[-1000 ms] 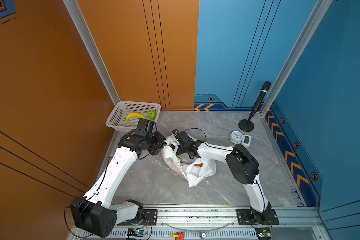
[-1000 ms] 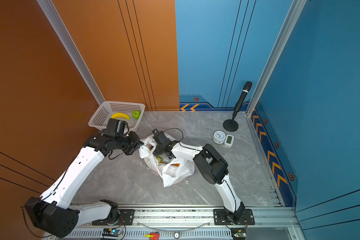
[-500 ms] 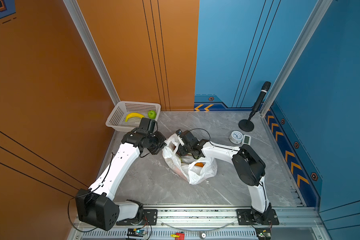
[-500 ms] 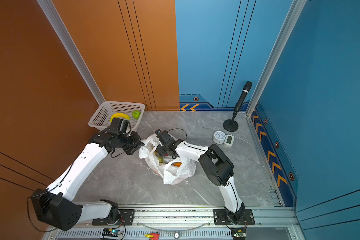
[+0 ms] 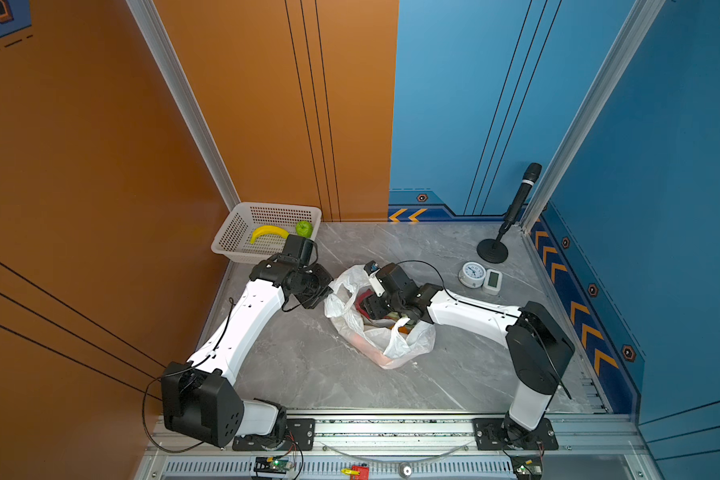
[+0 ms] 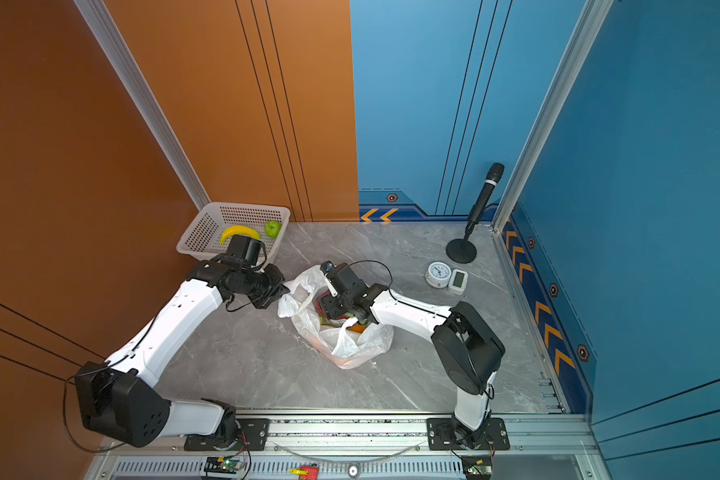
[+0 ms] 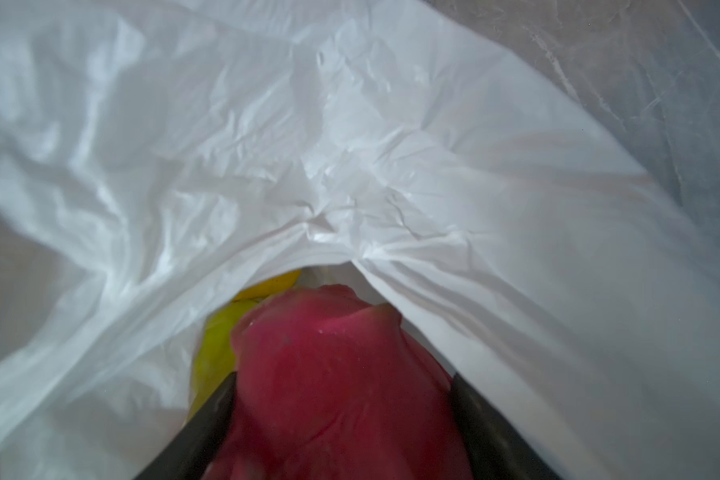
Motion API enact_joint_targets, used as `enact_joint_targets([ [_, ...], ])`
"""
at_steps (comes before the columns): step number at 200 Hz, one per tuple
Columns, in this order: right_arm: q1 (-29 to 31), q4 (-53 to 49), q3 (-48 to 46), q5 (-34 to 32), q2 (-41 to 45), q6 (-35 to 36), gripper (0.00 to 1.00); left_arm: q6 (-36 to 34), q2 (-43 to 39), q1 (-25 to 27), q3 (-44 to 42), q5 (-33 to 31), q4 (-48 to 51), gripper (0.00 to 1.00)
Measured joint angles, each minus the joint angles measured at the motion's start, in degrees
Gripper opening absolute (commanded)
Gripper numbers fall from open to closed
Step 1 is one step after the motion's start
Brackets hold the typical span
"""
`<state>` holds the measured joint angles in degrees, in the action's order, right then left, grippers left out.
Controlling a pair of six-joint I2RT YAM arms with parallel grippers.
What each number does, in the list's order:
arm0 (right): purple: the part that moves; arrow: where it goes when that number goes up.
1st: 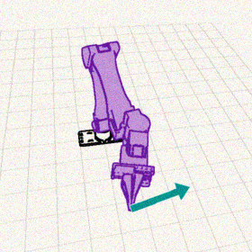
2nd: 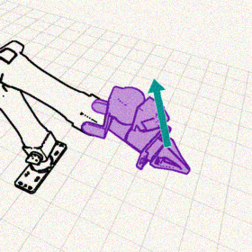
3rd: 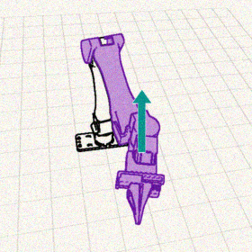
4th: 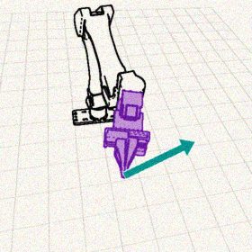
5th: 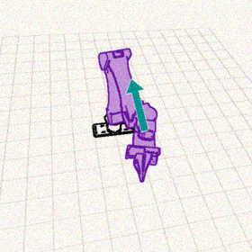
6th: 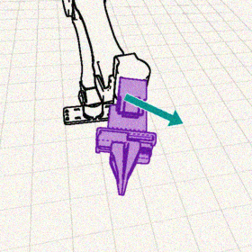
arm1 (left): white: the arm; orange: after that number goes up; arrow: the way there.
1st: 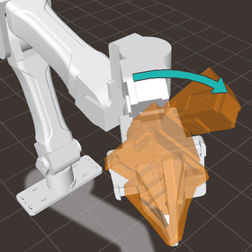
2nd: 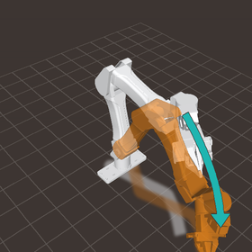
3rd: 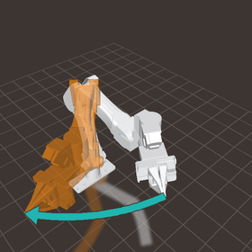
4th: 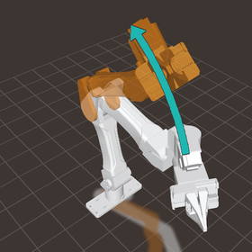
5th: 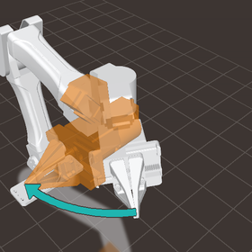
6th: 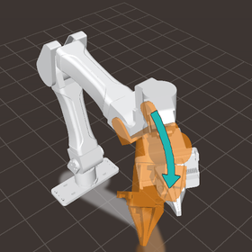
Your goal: Untie the knot of the plastic bag and take out the fruit
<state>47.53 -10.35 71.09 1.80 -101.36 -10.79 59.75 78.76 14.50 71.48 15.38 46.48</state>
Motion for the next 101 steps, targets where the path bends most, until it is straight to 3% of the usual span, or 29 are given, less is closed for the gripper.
enact_joint_targets([
  [55,0.2,1.0,-5.2,2.1,8.2,-3.4,0.46,-0.7,0.2,0.0,0.0,-0.3,0.0,0.08],
  [101,-0.1,4.5,-6.4,4.8,13.5,-11.3,0.47,-2.5,0.4,0.0,0.3,-0.4,-0.2,0.16],
])
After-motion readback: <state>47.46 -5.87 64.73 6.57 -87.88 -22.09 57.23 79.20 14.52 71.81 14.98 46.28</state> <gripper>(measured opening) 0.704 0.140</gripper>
